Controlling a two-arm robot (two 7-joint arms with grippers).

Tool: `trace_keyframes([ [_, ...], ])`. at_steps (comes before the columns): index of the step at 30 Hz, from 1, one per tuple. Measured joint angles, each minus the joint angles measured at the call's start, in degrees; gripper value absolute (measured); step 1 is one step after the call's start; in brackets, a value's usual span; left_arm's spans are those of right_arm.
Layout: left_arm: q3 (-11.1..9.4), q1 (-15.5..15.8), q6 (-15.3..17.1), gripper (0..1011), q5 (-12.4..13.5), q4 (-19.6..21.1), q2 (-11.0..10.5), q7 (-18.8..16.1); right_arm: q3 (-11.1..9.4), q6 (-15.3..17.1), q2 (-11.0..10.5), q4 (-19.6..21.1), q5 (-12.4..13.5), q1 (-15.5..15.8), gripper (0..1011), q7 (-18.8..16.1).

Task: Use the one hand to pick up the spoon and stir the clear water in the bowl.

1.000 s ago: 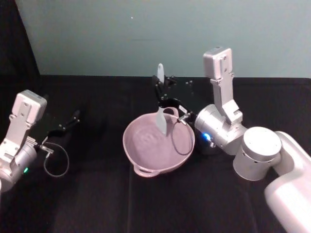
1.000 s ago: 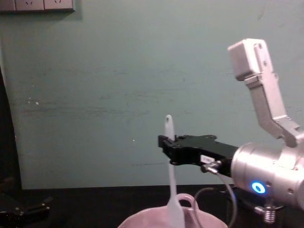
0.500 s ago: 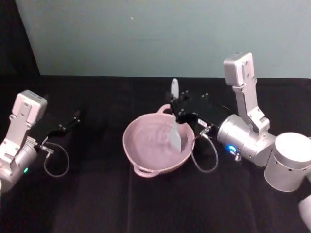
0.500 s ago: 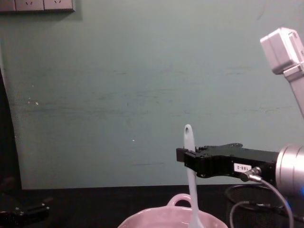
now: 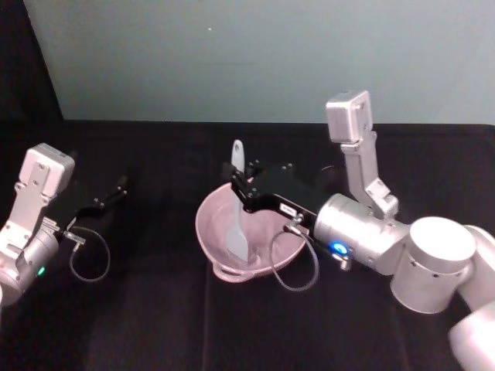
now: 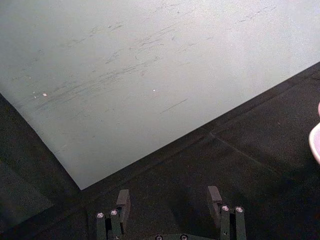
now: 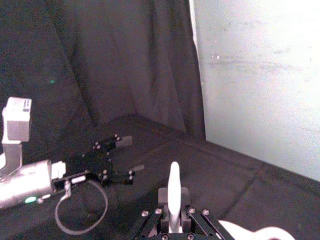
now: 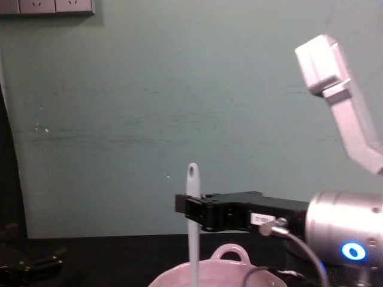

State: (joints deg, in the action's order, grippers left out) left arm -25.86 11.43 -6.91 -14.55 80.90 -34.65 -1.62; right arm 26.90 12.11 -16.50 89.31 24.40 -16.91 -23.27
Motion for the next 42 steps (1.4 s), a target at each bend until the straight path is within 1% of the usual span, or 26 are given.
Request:
trace_keyframes([
  [2, 0.00, 0.00, 0.00, 1011, 0.00, 0.00, 0.00, 0.00, 0.43, -1.17, 0.62, -1.19, -0.23, -0.57, 131, 0.24],
  [3, 0.00, 0.00, 0.00, 1011, 0.00, 0.00, 0.00, 0.00, 0.84, -2.47, 1.34, -2.81, -0.58, -1.26, 131, 0.56],
  [5, 0.00, 0.00, 0.00, 1011, 0.00, 0.00, 0.00, 0.00, 1.16, -4.17, 2.29, -4.72, -1.07, -2.10, 131, 1.00],
  [6, 0.00, 0.00, 0.00, 1011, 0.00, 0.00, 0.00, 0.00, 1.16, -4.17, 2.29, -4.72, -1.07, -2.10, 131, 1.00],
  [7, 0.00, 0.00, 0.00, 1011, 0.00, 0.00, 0.00, 0.00, 1.22, -5.36, 2.98, -6.10, -1.44, -2.68, 132, 1.34],
  [10, 0.00, 0.00, 0.00, 1011, 0.00, 0.00, 0.00, 0.00, 1.13, -7.78, 4.19, -8.39, -2.34, -3.52, 131, 2.28],
  [11, 0.00, 0.00, 0.00, 1011, 0.00, 0.00, 0.00, 0.00, 0.97, -9.29, 4.75, -9.32, -3.48, -3.82, 131, 3.42],
  [13, 0.00, 0.00, 0.00, 1011, 0.00, 0.00, 0.00, 0.00, 0.69, -10.36, 5.22, -10.17, -4.54, -4.13, 131, 4.42],
  [14, 0.00, 0.00, 0.00, 1011, 0.00, 0.00, 0.00, 0.00, 0.43, -11.26, 5.51, -10.89, -5.55, -4.37, 131, 5.34],
  [15, 0.00, 0.00, 0.00, 1011, 0.00, 0.00, 0.00, 0.00, 0.43, -11.26, 5.51, -10.89, -5.55, -4.37, 131, 5.34],
  [17, 0.00, 0.00, 0.00, 1011, 0.00, 0.00, 0.00, 0.00, -0.17, -12.51, 5.71, -11.79, -7.26, -4.71, 131, 6.61],
  [21, 0.00, 0.00, 0.00, 1011, 0.00, 0.00, 0.00, 0.00, -1.17, -13.23, 5.22, -12.24, -8.81, -4.83, 132, 7.50],
  [25, 0.00, 0.00, 0.00, 1011, 0.00, 0.00, 0.00, 0.00, -2.05, -11.98, 4.30, -11.77, -9.13, -4.81, 131, 7.40],
  [28, 0.00, 0.00, 0.00, 1011, 0.00, 0.00, 0.00, 0.00, -3.03, -9.19, 2.90, -9.96, -8.91, -4.28, 131, 6.09],
  [31, 0.00, 0.00, 0.00, 1011, 0.00, 0.00, 0.00, 0.00, -3.57, -6.76, 1.77, -7.93, -8.42, -3.55, 131, 5.00],
  [32, 0.00, 0.00, 0.00, 1011, 0.00, 0.00, 0.00, 0.00, -3.89, -5.19, 1.01, -6.45, -7.86, -2.94, 131, 4.27],
  [34, 0.00, 0.00, 0.00, 1011, 0.00, 0.00, 0.00, 0.00, -4.31, -3.24, 0.03, -4.17, -6.78, -1.88, 131, 3.16],
  [37, 0.00, 0.00, 0.00, 1011, 0.00, 0.00, 0.00, 0.00, -4.53, -1.63, -0.84, -2.05, -5.38, -0.79, 131, 2.04],
  [38, 0.00, 0.00, 0.00, 1011, 0.00, 0.00, 0.00, 0.00, -4.54, -0.82, -1.33, -0.63, -4.48, -0.06, 131, 1.34],
  [42, 0.00, 0.00, 0.00, 1011, 0.00, 0.00, 0.00, 0.00, -3.82, 0.13, -2.09, 2.02, -2.75, 1.36, 132, 0.13],
])
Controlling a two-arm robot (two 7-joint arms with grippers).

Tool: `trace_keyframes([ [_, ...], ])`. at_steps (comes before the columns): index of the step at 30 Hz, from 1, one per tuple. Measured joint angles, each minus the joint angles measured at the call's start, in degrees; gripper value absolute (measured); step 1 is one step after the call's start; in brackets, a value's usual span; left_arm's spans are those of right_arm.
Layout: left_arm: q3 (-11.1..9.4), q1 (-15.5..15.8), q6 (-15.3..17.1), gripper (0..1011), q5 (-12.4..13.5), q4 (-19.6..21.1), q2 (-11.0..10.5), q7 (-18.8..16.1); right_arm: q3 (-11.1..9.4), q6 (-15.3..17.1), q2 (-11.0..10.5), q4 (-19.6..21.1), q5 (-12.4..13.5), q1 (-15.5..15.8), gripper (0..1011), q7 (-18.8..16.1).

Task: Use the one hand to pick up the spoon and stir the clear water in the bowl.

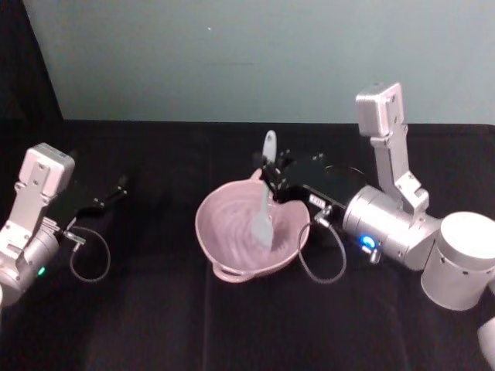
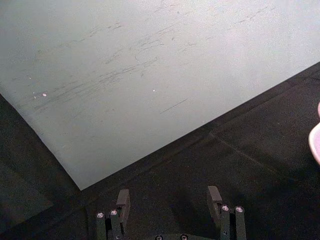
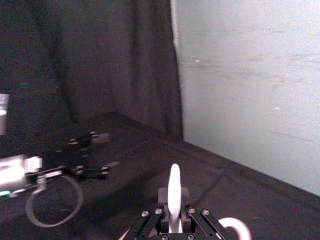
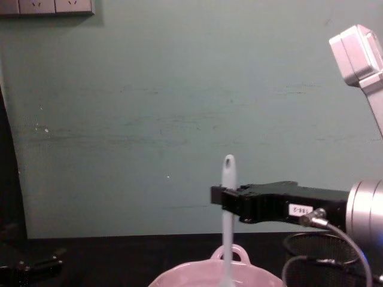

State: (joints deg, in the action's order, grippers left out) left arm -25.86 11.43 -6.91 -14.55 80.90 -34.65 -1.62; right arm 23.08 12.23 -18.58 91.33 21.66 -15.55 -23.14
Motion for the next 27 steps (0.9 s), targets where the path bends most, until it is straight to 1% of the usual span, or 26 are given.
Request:
trace_keyframes([
  [2, 0.00, 0.00, 0.00, 1011, 0.00, 0.00, 0.00, 0.00, 0.78, 0.07, -0.06, 0.73, 0.60, 0.44, 131, -0.47],
  [5, 0.00, 0.00, 0.00, 1011, 0.00, 0.00, 0.00, 0.00, 1.75, -0.08, 0.11, 0.90, 0.83, 0.51, 132, -0.66],
  [6, 0.00, 0.00, 0.00, 1011, 0.00, 0.00, 0.00, 0.00, 2.45, -0.57, 0.51, 0.72, 0.82, 0.41, 131, -0.63],
  [8, 0.00, 0.00, 0.00, 1011, 0.00, 0.00, 0.00, 0.00, 3.19, -1.43, 1.04, 0.13, 0.74, 0.11, 131, -0.54],
  [11, 0.00, 0.00, 0.00, 1011, 0.00, 0.00, 0.00, 0.00, 4.51, -3.84, 2.66, -2.38, -0.03, -1.11, 131, 0.19],
  [14, 0.00, 0.00, 0.00, 1011, 0.00, 0.00, 0.00, 0.00, 4.97, -5.36, 3.73, -4.33, -0.59, -2.01, 131, 0.73],
  [17, 0.00, 0.00, 0.00, 1011, 0.00, 0.00, 0.00, 0.00, 5.13, -7.61, 5.50, -7.19, -1.75, -3.33, 132, 2.13],
  [18, 0.00, 0.00, 0.00, 1011, 0.00, 0.00, 0.00, 0.00, 5.13, -7.61, 5.50, -7.19, -1.75, -3.33, 132, 2.13],
  [19, 0.00, 0.00, 0.00, 1011, 0.00, 0.00, 0.00, 0.00, 5.13, -8.25, 5.84, -7.70, -2.21, -3.53, 132, 2.70],
  [21, 0.00, 0.00, 0.00, 1011, 0.00, 0.00, 0.00, 0.00, 4.97, -11.08, 7.23, -9.59, -4.65, -4.14, 132, 5.08],
  [23, 0.00, 0.00, 0.00, 1011, 0.00, 0.00, 0.00, 0.00, 4.84, -12.40, 7.84, -10.46, -6.01, -4.35, 131, 6.31],
  [24, 0.00, 0.00, 0.00, 1011, 0.00, 0.00, 0.00, 0.00, 4.66, -13.41, 8.32, -11.19, -7.23, -4.55, 131, 7.53],
  [27, 0.00, 0.00, 0.00, 1011, 0.00, 0.00, 0.00, 0.00, 4.39, -14.64, 8.91, -12.24, -9.30, -4.83, 131, 9.56],
])
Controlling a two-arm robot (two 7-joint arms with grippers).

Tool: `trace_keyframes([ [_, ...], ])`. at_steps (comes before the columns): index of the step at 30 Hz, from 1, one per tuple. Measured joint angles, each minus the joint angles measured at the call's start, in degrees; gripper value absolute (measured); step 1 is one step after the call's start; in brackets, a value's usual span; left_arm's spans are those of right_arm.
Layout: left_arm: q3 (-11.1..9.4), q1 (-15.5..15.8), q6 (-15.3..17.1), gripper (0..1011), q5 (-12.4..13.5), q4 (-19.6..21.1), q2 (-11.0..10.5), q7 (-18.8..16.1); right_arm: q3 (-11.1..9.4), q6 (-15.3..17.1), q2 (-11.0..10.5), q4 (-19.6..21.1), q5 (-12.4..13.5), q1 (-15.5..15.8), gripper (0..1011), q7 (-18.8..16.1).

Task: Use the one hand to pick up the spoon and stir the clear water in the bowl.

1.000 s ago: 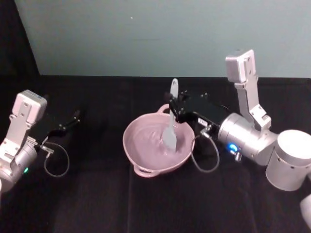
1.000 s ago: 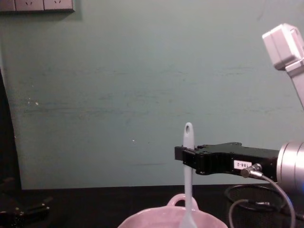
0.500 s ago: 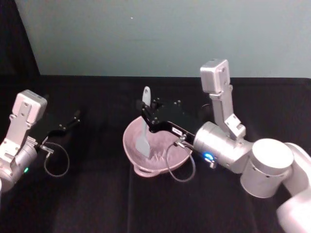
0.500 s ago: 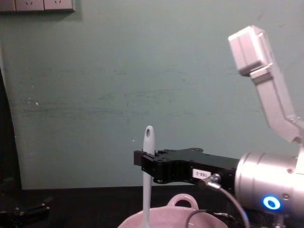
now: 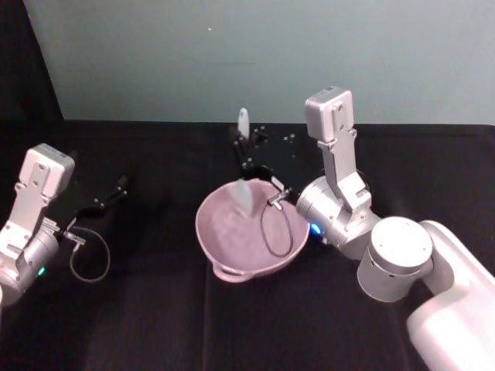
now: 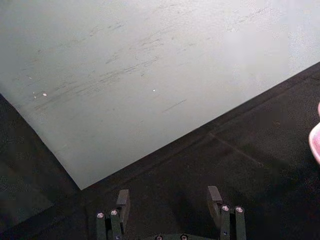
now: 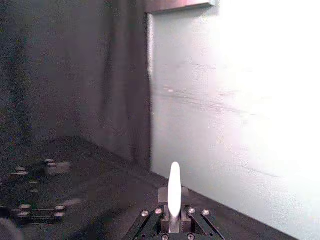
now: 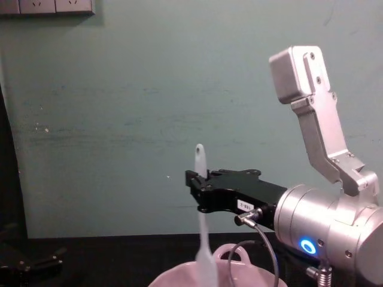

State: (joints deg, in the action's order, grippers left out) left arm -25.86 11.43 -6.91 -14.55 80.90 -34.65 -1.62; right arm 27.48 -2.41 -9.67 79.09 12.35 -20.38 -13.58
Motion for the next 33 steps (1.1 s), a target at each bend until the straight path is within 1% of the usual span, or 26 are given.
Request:
trace_keyframes([
  [2, 0.00, 0.00, 0.00, 1011, 0.00, 0.00, 0.00, 0.00, -0.40, -0.34, 0.40, -0.81, -1.81, -0.28, 131, 1.96],
  [4, 0.00, 0.00, 0.00, 1011, 0.00, 0.00, 0.00, 0.00, -0.68, -0.33, 0.50, -1.09, -2.66, -0.39, 131, 2.85],
  [7, 0.00, 0.00, 0.00, 1011, 0.00, 0.00, 0.00, 0.00, -1.55, 0.66, 0.15, -0.86, -4.05, -0.22, 131, 3.88],
  [9, 0.00, 0.00, 0.00, 1011, 0.00, 0.00, 0.00, 0.00, -1.94, 1.35, -0.27, -0.19, -4.26, 0.13, 131, 3.89],
  [13, 0.00, 0.00, 0.00, 1011, 0.00, 0.00, 0.00, 0.00, -3.03, 3.60, -1.72, 2.48, -4.17, 1.50, 131, 2.97],
  [14, 0.00, 0.00, 0.00, 1011, 0.00, 0.00, 0.00, 0.00, -3.55, 4.97, -2.49, 4.01, -3.71, 2.26, 131, 2.05],
  [15, 0.00, 0.00, 0.00, 1011, 0.00, 0.00, 0.00, 0.00, -3.78, 5.73, -2.80, 4.70, -3.39, 2.59, 131, 1.52],
  [16, 0.00, 0.00, 0.00, 1011, 0.00, 0.00, 0.00, 0.00, -4.37, 7.34, -3.47, 6.32, -2.40, 3.45, 131, 0.19],
  [18, 0.00, 0.00, 0.00, 1011, 0.00, 0.00, 0.00, 0.00, -4.96, 9.20, -4.04, 7.88, -0.86, 4.28, 132, -1.60],
  [20, 0.00, 0.00, 0.00, 1011, 0.00, 0.00, 0.00, 0.00, -5.67, 11.09, -4.54, 9.29, 1.25, 5.06, 131, -3.69],
  [22, 0.00, 0.00, 0.00, 1011, 0.00, 0.00, 0.00, 0.00, -6.26, 13.53, -5.30, 11.45, 4.69, 6.29, 131, -6.50],
  [23, 0.00, 0.00, 0.00, 1011, 0.00, 0.00, 0.00, 0.00, -6.26, 13.53, -5.30, 11.45, 4.69, 6.29, 131, -6.50],
  [24, 0.00, 0.00, 0.00, 1011, 0.00, 0.00, 0.00, 0.00, -6.27, 14.37, -5.55, 12.21, 6.14, 6.77, 131, -7.55],
  [28, 0.00, 0.00, 0.00, 1011, 0.00, 0.00, 0.00, 0.00, -5.84, 15.24, -5.56, 13.09, 8.83, 7.44, 132, -9.20],
  [30, 0.00, 0.00, 0.00, 1011, 0.00, 0.00, 0.00, 0.00, -5.37, 14.65, -5.12, 13.12, 9.85, 7.62, 131, -9.78],
  [32, 0.00, 0.00, 0.00, 1011, 0.00, 0.00, 0.00, 0.00, -4.78, 13.42, -4.56, 12.70, 10.34, 7.58, 132, -9.98],
  [33, 0.00, 0.00, 0.00, 1011, 0.00, 0.00, 0.00, 0.00, -4.78, 13.42, -4.56, 12.70, 10.34, 7.58, 131, -9.98],
])
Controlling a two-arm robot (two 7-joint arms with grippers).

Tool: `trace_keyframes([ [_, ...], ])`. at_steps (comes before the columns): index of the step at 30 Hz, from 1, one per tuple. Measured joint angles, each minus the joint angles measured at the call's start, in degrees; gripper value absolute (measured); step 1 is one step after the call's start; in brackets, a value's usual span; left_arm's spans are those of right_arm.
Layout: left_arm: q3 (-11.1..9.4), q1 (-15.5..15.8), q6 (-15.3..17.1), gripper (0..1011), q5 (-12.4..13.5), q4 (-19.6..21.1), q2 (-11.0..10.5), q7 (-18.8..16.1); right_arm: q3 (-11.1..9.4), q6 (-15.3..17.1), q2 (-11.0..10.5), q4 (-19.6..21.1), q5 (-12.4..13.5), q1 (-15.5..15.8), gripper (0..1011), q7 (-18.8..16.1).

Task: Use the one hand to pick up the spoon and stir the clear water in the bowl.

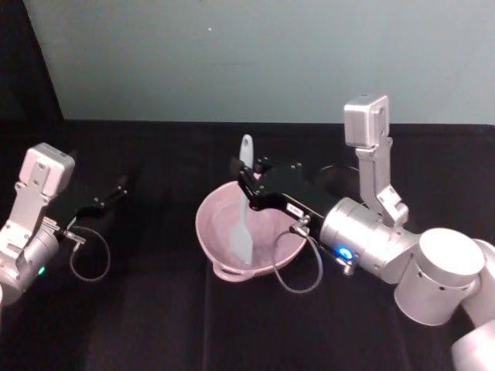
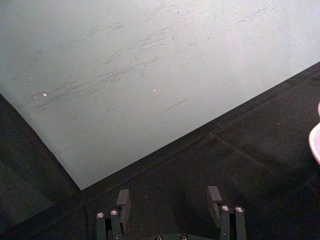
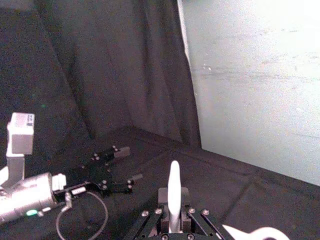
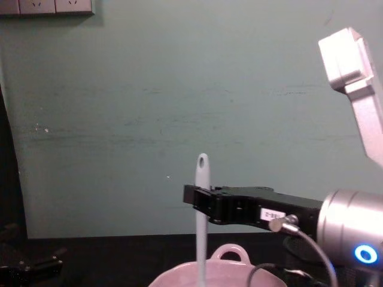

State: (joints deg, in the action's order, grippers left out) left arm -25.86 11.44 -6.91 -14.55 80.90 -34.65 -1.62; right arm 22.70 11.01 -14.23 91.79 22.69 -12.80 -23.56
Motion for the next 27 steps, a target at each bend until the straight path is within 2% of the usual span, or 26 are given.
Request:
trace_keyframes([
  [8, 0.00, 0.00, 0.00, 1011, 0.00, 0.00, 0.00, 0.00, 2.17, -4.20, 2.56, -4.69, 0.11, -2.15, 131, 1.21],
  [12, 0.00, 0.00, 0.00, 1011, 0.00, 0.00, 0.00, 0.00, 3.13, -8.51, 3.75, -7.61, -2.49, -3.34, 131, 3.65],
  [13, 0.00, 0.00, 0.00, 1011, 0.00, 0.00, 0.00, 0.00, 3.37, -10.45, 4.25, -8.96, -4.11, -3.78, 132, 4.76],
  [14, 0.00, 0.00, 0.00, 1011, 0.00, 0.00, 0.00, 0.00, 3.43, -11.14, 4.45, -9.42, -4.72, -3.93, 131, 5.26],
  [15, 0.00, 0.00, 0.00, 1011, 0.00, 0.00, 0.00, 0.00, 3.45, -13.33, 5.05, -10.73, -6.57, -4.33, 131, 6.61],
  [19, 0.00, 0.00, 0.00, 1011, 0.00, 0.00, 0.00, 0.00, 2.95, -16.66, 6.09, -13.07, -9.79, -5.05, 131, 9.14],
  [23, 0.00, 0.00, 0.00, 1011, 0.00, 0.00, 0.00, 0.00, 2.31, -18.24, 6.31, -14.08, -12.29, -5.39, 131, 10.94],
  [27, 0.00, 0.00, 0.00, 1011, 0.00, 0.00, 0.00, 0.00, 1.81, -17.69, 5.45, -13.42, -14.26, -5.29, 131, 11.57],
])
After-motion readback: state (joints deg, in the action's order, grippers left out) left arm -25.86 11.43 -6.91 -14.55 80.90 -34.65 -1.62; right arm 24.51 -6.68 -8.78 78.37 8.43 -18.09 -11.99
